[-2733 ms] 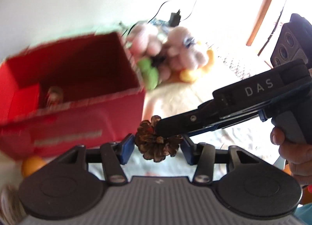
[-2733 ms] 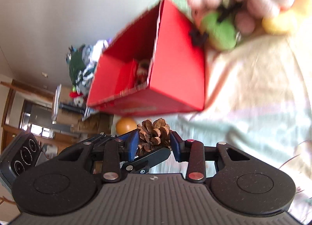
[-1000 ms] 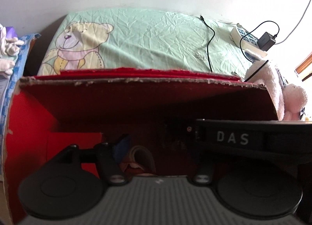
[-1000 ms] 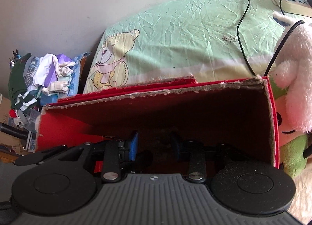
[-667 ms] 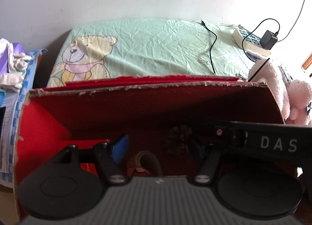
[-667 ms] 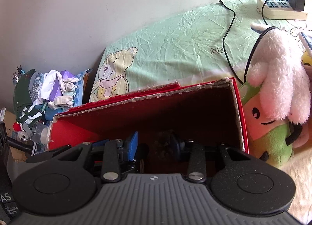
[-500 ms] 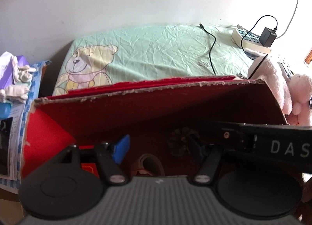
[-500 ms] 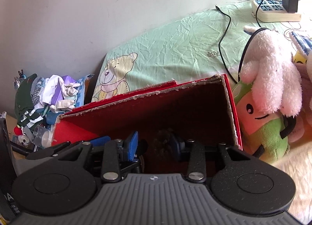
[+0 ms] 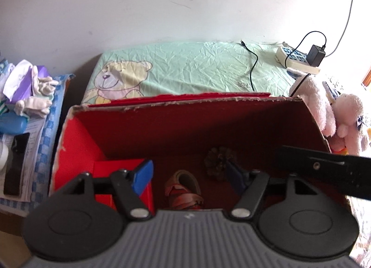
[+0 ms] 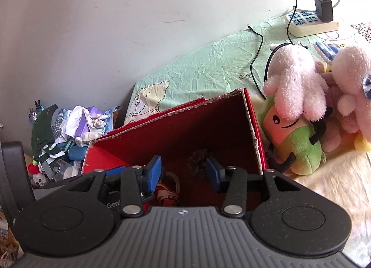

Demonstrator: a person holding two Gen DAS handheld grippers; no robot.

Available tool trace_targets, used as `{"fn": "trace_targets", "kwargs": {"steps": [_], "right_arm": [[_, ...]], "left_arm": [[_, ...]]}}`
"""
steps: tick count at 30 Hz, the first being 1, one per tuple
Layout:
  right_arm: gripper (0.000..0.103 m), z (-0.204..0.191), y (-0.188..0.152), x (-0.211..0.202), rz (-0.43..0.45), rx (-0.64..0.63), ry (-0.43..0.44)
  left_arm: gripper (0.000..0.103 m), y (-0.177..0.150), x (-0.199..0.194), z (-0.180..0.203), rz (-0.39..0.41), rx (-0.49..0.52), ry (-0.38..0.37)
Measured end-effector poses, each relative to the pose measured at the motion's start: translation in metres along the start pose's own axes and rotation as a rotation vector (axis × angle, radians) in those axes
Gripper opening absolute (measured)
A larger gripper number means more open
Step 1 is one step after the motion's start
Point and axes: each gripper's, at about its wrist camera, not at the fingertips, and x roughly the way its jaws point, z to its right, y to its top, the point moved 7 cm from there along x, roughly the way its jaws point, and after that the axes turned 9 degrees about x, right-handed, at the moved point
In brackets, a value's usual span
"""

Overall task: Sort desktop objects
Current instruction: 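Open the right tool to release the pine cone and withdraw, then close the right tool on the rim of the clear tape roll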

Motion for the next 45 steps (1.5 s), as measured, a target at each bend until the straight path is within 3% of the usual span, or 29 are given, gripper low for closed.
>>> {"fn": "trace_targets", "kwargs": {"steps": [6, 10, 14, 19, 21, 26, 31, 33, 36, 42, 45], "right_arm": [[0.047, -0.019, -0.022, -0.022, -0.006, -0.075, 0.083], [0.047, -0.035, -0.041, -0.035, -0.017, -0.151, 0.15], [0.047, -0.044, -0.062, -0.051, -0.049, -0.231, 0.239], [0.046, -0.045, -0.091, -0.052, -0.158, -0.26, 0.302], [0.046, -0.042, -0.104, -0.044, -0.216, -0.257, 0.296], [0.042, -0.04, -0.137, -0.022, -0.356, -0.247, 0.285], [0.04, -0.057, -0.161, -0.009, -0.425, -0.299, 0.298], [0.04, -0.067, -0.169, -0.003, -0.44, -0.332, 0.294], [0.038, -0.079, -0.181, 0.009, -0.462, -0.375, 0.265], [0.028, -0.085, -0.2, 0.028, -0.503, -0.395, 0.217], [0.023, -0.087, -0.206, 0.037, -0.511, -0.399, 0.18]], "left_arm": [[0.078, -0.014, -0.051, -0.025, 0.076, -0.06, 0.028], [0.092, -0.036, -0.085, -0.047, 0.114, -0.121, 0.058], [0.092, -0.067, -0.113, -0.064, 0.12, -0.177, 0.1], [0.085, -0.114, -0.131, -0.077, 0.085, -0.239, 0.145], [0.077, -0.131, -0.134, -0.077, 0.065, -0.248, 0.164], [0.061, -0.173, -0.129, -0.075, -0.03, -0.252, 0.207], [0.046, -0.211, -0.111, -0.074, -0.148, -0.304, 0.21], [0.043, -0.22, -0.105, -0.073, -0.184, -0.321, 0.212], [0.028, -0.229, -0.094, -0.071, -0.232, -0.324, 0.224], [0.025, -0.236, -0.084, -0.067, -0.254, -0.325, 0.209], [0.018, -0.237, -0.079, -0.066, -0.252, -0.312, 0.2]]}}
